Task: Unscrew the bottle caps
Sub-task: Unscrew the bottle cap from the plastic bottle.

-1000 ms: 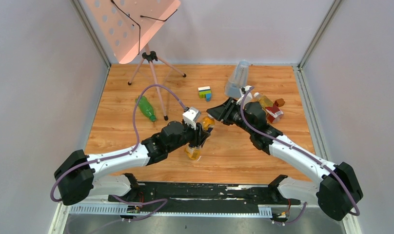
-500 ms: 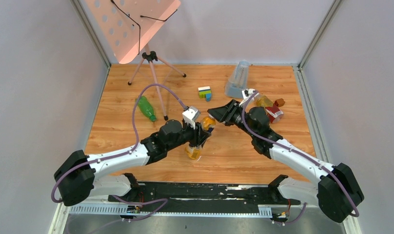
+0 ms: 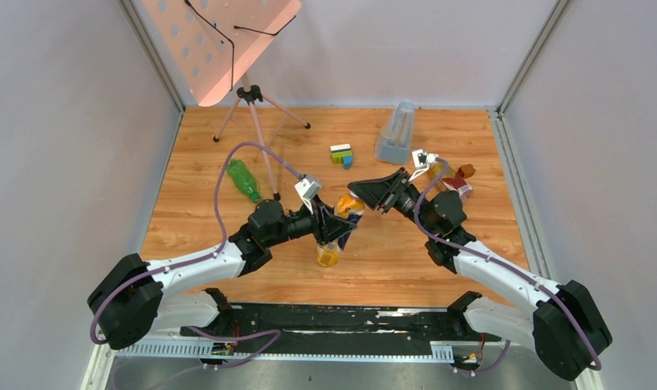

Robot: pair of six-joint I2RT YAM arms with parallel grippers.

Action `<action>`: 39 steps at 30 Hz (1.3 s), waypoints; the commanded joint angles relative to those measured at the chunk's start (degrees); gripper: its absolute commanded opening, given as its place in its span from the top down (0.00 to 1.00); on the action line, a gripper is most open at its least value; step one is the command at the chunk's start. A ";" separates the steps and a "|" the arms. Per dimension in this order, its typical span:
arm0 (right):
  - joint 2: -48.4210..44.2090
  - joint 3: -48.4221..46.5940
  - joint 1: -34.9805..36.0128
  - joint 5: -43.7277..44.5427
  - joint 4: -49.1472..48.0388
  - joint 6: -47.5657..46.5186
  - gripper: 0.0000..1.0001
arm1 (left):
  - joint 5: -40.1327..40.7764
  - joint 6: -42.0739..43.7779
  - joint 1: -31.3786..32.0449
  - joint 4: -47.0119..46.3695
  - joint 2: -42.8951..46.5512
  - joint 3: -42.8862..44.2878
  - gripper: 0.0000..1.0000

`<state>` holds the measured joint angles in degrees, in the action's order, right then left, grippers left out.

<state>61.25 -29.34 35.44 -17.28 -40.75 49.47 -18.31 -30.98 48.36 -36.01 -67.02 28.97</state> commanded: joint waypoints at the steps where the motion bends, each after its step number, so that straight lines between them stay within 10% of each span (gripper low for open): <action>1: -2.10 1.21 0.99 -13.55 -12.55 2.66 1.00 | -5.66 -4.79 -1.41 -13.09 1.09 0.21 1.00; 15: 1.25 -0.84 -3.67 -40.16 -24.87 6.77 1.00 | -19.34 -8.59 -2.64 -23.51 1.03 0.80 1.00; 18: -0.51 -0.17 -4.19 -33.65 -19.57 5.48 1.00 | -19.73 -8.49 -2.65 -23.37 0.81 0.86 1.00; 21: -4.68 -1.79 -3.81 -21.19 -3.62 1.66 0.47 | -17.67 -5.15 -2.61 -18.52 1.42 1.19 1.00; 24: -7.35 -5.92 -1.35 -10.19 10.87 -2.73 0.30 | -12.90 -0.96 -1.90 -8.10 3.15 2.16 1.00; 39: -4.16 -11.51 4.60 7.36 20.98 -5.18 0.42 | 16.38 11.63 8.35 15.08 6.24 8.61 1.00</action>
<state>56.73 -38.15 38.68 -15.11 -20.40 45.30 -9.82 -22.61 55.51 -24.51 -61.89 34.98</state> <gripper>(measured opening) 0.601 0.414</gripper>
